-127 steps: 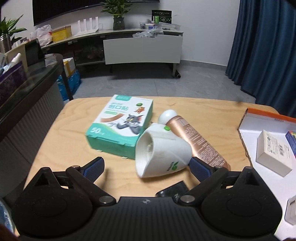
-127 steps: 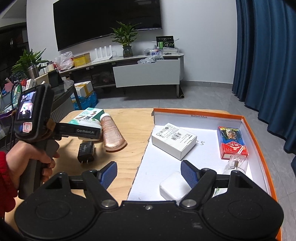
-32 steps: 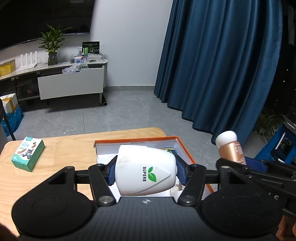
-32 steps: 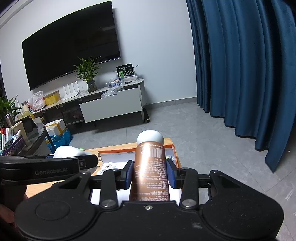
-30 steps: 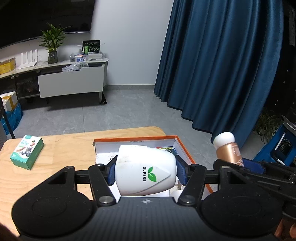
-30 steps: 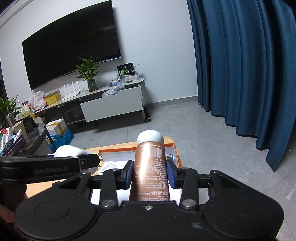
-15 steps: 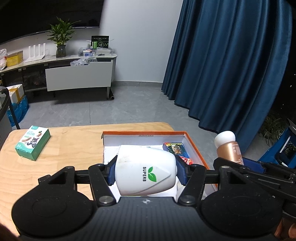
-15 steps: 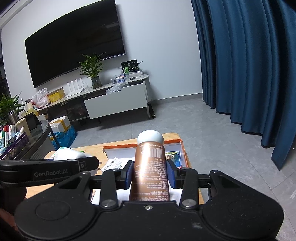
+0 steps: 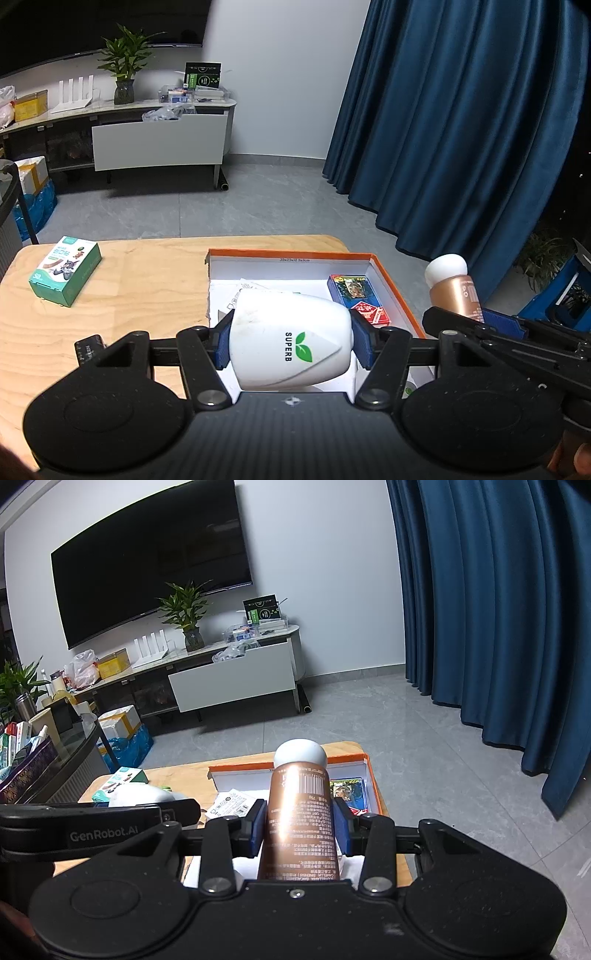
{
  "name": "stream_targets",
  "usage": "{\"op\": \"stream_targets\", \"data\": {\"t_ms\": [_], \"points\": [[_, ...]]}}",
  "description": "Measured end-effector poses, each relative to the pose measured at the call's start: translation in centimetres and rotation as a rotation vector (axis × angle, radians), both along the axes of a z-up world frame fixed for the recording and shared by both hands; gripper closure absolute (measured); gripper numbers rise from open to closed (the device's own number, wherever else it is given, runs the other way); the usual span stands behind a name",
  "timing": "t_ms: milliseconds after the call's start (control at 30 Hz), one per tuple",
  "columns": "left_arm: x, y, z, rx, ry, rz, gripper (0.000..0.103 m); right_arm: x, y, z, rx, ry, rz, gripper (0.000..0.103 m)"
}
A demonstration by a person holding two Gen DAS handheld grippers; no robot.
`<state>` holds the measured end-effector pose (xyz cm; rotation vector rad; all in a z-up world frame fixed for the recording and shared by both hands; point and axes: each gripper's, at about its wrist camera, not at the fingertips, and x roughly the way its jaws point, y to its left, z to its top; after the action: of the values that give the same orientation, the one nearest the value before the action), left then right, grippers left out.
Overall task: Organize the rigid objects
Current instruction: 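Carry freshener over tray with left gripper while right gripper carries bronze tube, then hold SUPERB freshener above tray with left gripper while right gripper holds bronze tube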
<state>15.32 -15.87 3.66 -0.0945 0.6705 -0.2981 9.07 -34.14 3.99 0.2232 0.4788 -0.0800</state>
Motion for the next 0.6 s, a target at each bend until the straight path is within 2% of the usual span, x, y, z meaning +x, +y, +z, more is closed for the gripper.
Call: {"op": "stream_targets", "data": {"t_ms": [600], "points": [[0.09,0.22,-0.35,-0.002,0.008,-0.002,0.041,0.34,0.05,-0.23,0.001,0.004,-0.004,0.056]]}}
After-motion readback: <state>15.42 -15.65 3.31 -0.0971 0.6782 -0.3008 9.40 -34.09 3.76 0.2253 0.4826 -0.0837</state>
